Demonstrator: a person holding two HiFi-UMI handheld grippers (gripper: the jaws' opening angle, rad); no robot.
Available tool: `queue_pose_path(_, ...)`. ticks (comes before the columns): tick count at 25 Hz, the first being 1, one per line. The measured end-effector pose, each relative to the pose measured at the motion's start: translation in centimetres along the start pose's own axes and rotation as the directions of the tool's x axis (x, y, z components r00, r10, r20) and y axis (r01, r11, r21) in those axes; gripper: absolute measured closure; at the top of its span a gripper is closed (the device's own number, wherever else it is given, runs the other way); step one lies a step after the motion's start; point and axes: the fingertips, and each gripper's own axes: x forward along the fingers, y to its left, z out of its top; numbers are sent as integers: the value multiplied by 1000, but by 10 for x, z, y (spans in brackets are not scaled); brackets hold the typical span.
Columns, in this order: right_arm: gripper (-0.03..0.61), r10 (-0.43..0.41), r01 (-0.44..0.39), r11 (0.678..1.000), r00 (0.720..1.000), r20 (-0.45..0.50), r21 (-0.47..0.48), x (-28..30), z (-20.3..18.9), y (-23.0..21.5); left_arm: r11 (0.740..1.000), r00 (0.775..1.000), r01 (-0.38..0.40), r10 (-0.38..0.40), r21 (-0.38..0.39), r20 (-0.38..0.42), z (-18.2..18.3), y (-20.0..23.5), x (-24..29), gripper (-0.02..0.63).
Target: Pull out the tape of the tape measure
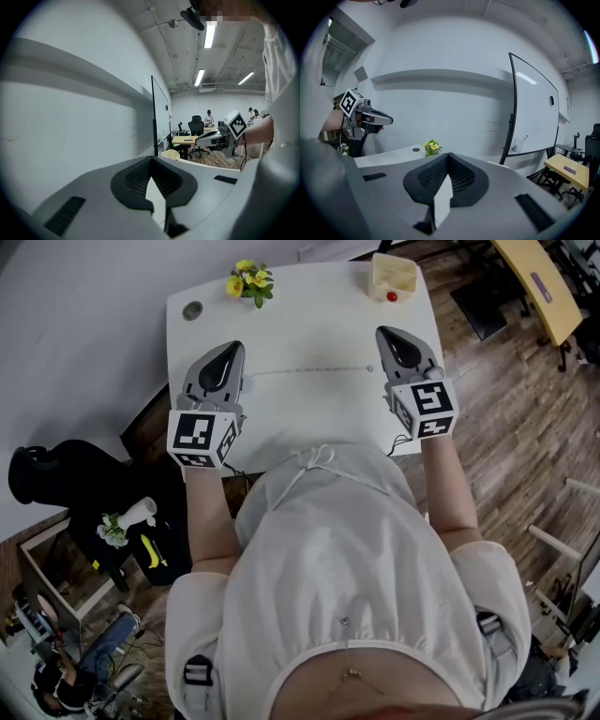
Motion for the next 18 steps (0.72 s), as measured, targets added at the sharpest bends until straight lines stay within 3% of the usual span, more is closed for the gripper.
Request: queue_pose_path(18,577,-12,12,999,1000,6,31,-6,-2,5,1000,1000,8,-9,-24,-24,-10,0,-6,592)
